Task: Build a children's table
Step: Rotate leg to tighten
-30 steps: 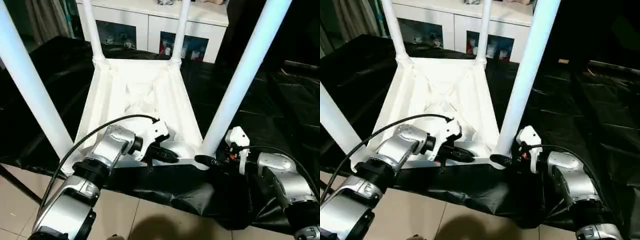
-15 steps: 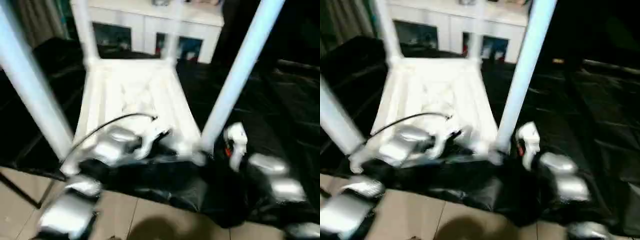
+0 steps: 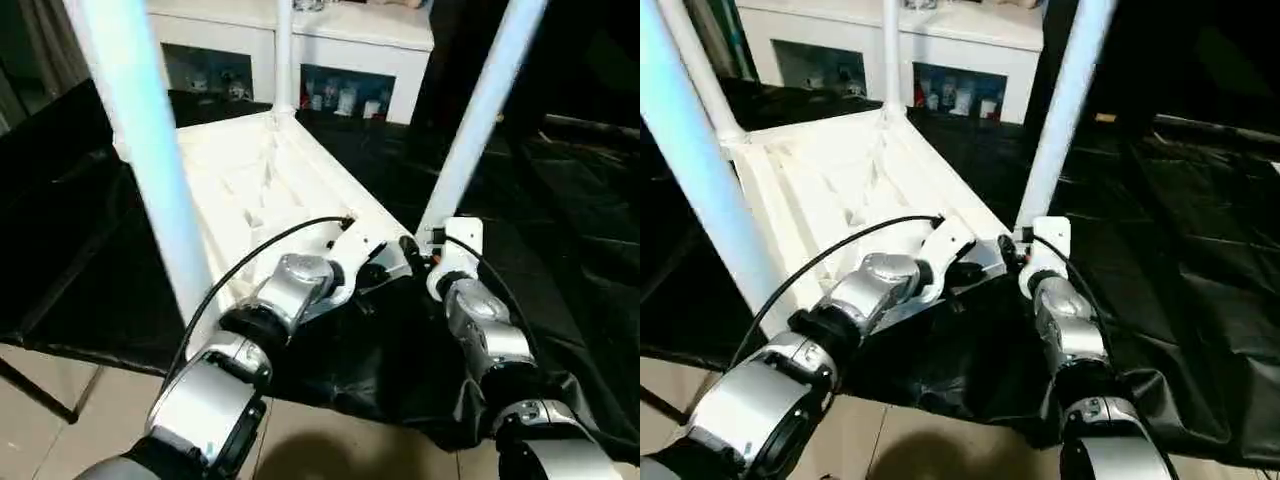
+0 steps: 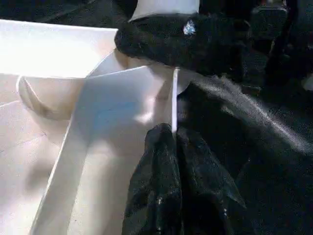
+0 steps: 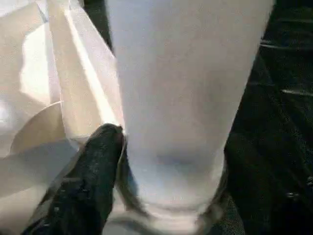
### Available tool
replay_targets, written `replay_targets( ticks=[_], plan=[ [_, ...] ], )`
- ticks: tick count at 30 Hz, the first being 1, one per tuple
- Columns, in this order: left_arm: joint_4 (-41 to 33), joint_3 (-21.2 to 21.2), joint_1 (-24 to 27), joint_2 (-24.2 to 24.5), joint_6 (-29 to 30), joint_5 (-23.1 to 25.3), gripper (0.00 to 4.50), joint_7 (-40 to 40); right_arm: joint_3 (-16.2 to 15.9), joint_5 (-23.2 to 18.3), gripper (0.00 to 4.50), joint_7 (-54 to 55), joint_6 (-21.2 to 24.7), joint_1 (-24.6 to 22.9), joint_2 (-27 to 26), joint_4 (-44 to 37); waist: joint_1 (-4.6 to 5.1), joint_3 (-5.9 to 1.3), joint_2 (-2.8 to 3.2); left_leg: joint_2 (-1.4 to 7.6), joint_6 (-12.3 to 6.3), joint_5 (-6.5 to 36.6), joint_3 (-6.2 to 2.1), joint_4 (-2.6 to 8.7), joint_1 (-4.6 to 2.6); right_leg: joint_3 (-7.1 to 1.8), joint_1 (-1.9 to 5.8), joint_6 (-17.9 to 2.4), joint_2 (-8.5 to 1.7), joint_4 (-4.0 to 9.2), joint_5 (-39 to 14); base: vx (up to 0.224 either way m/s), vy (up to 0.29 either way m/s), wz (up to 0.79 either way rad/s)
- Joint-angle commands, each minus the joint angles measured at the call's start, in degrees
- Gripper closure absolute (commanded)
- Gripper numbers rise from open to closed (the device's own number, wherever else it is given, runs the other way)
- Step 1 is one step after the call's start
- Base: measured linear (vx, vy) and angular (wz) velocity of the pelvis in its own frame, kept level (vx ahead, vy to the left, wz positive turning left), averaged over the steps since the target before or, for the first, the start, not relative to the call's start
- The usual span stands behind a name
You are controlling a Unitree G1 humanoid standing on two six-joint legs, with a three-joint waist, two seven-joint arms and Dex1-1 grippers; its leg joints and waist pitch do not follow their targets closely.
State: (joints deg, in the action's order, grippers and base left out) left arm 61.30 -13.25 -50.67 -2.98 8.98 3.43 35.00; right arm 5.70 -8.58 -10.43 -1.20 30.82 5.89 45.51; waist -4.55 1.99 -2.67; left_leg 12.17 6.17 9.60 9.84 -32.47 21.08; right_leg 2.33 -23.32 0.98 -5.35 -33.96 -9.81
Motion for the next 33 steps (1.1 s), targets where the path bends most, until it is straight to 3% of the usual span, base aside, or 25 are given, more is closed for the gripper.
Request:
replay_targets(
  ticks=[1, 5, 10, 14, 16, 17, 19, 21, 22, 23, 24, 25, 26, 27, 28, 29, 30, 33],
  plan=[
    [2.6, 0.2, 0.3, 0.8, 0.1, 1.2, 4.50, -1.6, -1.4, -0.6, 0.99, -3.0, -0.7, -0.8, 0.1, -1.8, -0.22, -3.08, -0.41, 0.11, -3.94, 13.4, 0.48, 3.72, 0.11, -0.96, 3.07, -10.8, -1.79, 3.96, -10.3, 0.000, 0.000, 0.00],
    [2.2, -0.4, 0.9, 1.8, -1.3, 1.3, 4.50, 3.1, 0.1, -4.5, 0.53, -11.8, 2.9, -4.1, 4.6, -7.6, -0.26, -2.96, -0.53, 0.17, -4.51, 14.6, 0.55, 3.71, -0.09, -1.05, 2.93, -10.3, -1.87, 4.48, -13.7, 0.000, 0.000, 0.00],
    [0.9, -2.3, 2.7, 3.9, -3.7, 1.5, 4.50, 11.4, -2.4, -5.3, 0.53, -26.9, 5.0, -12.8, 15.0, -17.9, -1.24, -2.84, -0.65, 0.34, -6.35, 12.7, 0.56, 3.47, 0.11, -1.13, 3.34, -10.5, -1.84, 4.26, -9.6, 0.000, 0.000, 0.00],
    [-1.5, -3.9, 4.4, 6.3, -5.9, 0.9, 4.50, 21.3, -1.1, -8.1, 0.53, -35.4, 6.1, -18.5, 21.2, -22.6, -1.40, -2.56, -1.00, 0.26, -6.27, 15.3, 0.46, 3.73, 0.13, -0.98, 3.14, -9.6, -2.08, 5.04, -17.6, 0.000, 0.000, 0.00],
    [-3.3, -5.0, 5.5, 8.0, -8.2, 0.5, 4.50, 28.4, -0.6, -10.0, 0.53, -40.1, 7.3, -21.7, 24.2, -25.6, -1.78, -2.50, -0.99, 0.45, -6.93, 15.6, 0.43, 3.77, 0.01, -1.13, 3.06, -9.6, -2.22, 5.23, -18.5, 0.000, 0.000, 0.00],
    [-4.1, -5.6, 5.9, 8.8, -9.3, 0.3, 4.50, 31.6, -0.4, -11.0, 0.53, -42.1, 8.2, -23.0, 25.5, -27.1, -2.16, -2.44, -0.35, 0.67, -7.06, 15.8, 0.36, 3.93, -0.17, -1.25, 2.86, -10.0, -2.26, 5.17, -18.2, 0.000, 0.000, 0.00],
    [-5.2, -7.0, 6.3, 10.5, -11.0, 0.5, 4.50, 37.1, -0.4, -11.2, 0.53, -44.4, 9.2, -25.2, 27.8, -28.7, -2.45, -2.43, -0.66, 0.72, -6.71, 16.1, 0.41, 4.00, -0.12, -1.17, 2.88, -10.1, -2.15, 5.11, -18.0, 0.000, 0.000, 0.00],
    [-5.7, -8.3, 6.2, 11.4, -13.2, 0.7, 4.50, 41.4, 0.4, -9.6, 0.53, -42.0, 8.0, -25.2, 28.1, -27.6, -2.88, -2.59, 1.34, 0.96, -5.10, 17.2, 0.34, 4.03, -0.87, -1.29, 2.39, -11.5, -2.31, 4.96, -16.5, 0.000, 0.000, 0.00],
    [-5.9, -8.8, 6.1, 11.6, -14.0, 0.7, 4.50, 43.0, 0.9, -9.2, 0.53, -40.9, 7.4, -24.9, 27.9, -27.1, -2.72, -2.61, 1.20, 0.98, -4.82, 17.5, 0.62, 3.97, -1.09, -1.35, 2.17, -12.1, -2.07, 5.07, -15.0, 0.000, 0.000, 0.00],
    [-6.2, -9.0, 6.1, 11.6, -14.4, 0.6, 4.50, 44.2, 1.2, -8.9, 0.53, -40.1, 7.2, -24.8, 27.8, -26.9, -2.78, -2.63, 0.73, 0.86, -4.58, 17.2, 0.66, 3.86, -0.88, -1.26, 2.52, -13.0, -1.94, 4.62, -13.0, 0.000, 0.000, 0.00],
    [-6.5, -9.4, 6.0, 11.6, -15.3, 0.5, 4.50, 45.9, 1.7, -8.4, 0.53, -38.7, 6.7, -24.6, 27.6, -26.4, -3.21, -2.65, 2.18, 0.90, -4.40, 17.0, 0.64, 3.87, -0.98, -1.33, 2.51, -13.6, -2.10, 4.49, -11.8, 0.000, 0.000, 0.00],
    [-6.6, -9.6, 5.9, 11.5, -15.8, 0.4, 4.50, 46.6, 2.0, -8.3, 0.53, -37.9, 6.5, -24.5, 27.4, -26.2, -3.15, -2.67, 1.75, 0.90, -4.42, 16.9, 0.71, 3.88, -0.90, -1.28, 2.62, -13.6, -2.09, 4.58, -11.4, 0.000, 0.000, 0.00],
    [-6.6, -9.7, 5.9, 11.5, -16.1, 0.4, 4.50, 46.9, 2.2, -8.2, 0.53, -37.5, 6.5, -24.5, 27.4, -26.1, -3.45, -2.82, 1.72, 0.82, -4.45, 15.8, 0.76, 3.68, -0.92, -1.22, 2.81, -14.0, -2.03, 4.28, -9.7, 0.000, 0.000, 0.00],
    [-6.6, -9.8, 5.3, 11.3, -17.8, 0.6, 4.50, 48.0, 2.8, -8.1, 0.53, -36.0, 6.6, -24.7, 27.4, -26.1, -3.50, -2.87, 2.23, 0.81, -4.68, 14.7, 0.75, 3.63, -0.71, -1.18, 3.04, -14.3, -2.00, 4.09, -7.9, 0.000, 0.000, 0.00],
    [-5.9, -9.7, 4.7, 11.4, -18.9, 1.2, 4.50, 47.4, 2.9, -8.3, 0.53, -35.9, 6.9, -25.3, 27.5, -26.8, -3.61, -2.96, 2.14, 0.76, -4.84, 13.9, 0.73, 3.52, -0.58, -1.12, 3.22, -14.4, -2.03, 3.89, -6.9, 0.000, 0.000, 0.00],
    [-5.1, -9.7, 4.1, 11.5, -20.0, 1.6, 4.50, 47.0, 2.9, -8.4, 0.53, -35.8, 7.2, -25.8, 27.6, -27.6, -3.77, -3.05, 2.95, 0.71, -5.31, 13.1, 0.76, 3.34, -0.51, -1.07, 3.27, -14.5, -1.96, 3.84, -5.3, 0.000, 0.000, 0.00],
    [-4.4, -9.6, 3.5, 11.7, -20.4, 2.0, 4.50, 46.9, 3.0, -8.4, 0.53, -35.7, 7.3, -26.5, 27.6, -28.4, -3.97, -3.18, 3.36, 0.64, -5.55, 12.5, 0.69, 3.20, -0.44, -0.98, 3.46, -14.8, -2.05, 3.58, -4.4, 0.000, 0.000, 0.00],
    [-2.9, -9.1, 2.4, 12.0, -22.0, 1.3, 4.50, 50.3, 3.8, -8.5, 0.53, -34.9, 7.1, -28.7, 27.2, -30.3, -4.03, -3.14, 3.29, 0.38, -6.26, 11.6, 0.75, 3.04, -0.10, -0.88, 3.77, -14.0, -2.06, 3.78, -5.1, 0.000, 0.000, 0.00]
  ],
)
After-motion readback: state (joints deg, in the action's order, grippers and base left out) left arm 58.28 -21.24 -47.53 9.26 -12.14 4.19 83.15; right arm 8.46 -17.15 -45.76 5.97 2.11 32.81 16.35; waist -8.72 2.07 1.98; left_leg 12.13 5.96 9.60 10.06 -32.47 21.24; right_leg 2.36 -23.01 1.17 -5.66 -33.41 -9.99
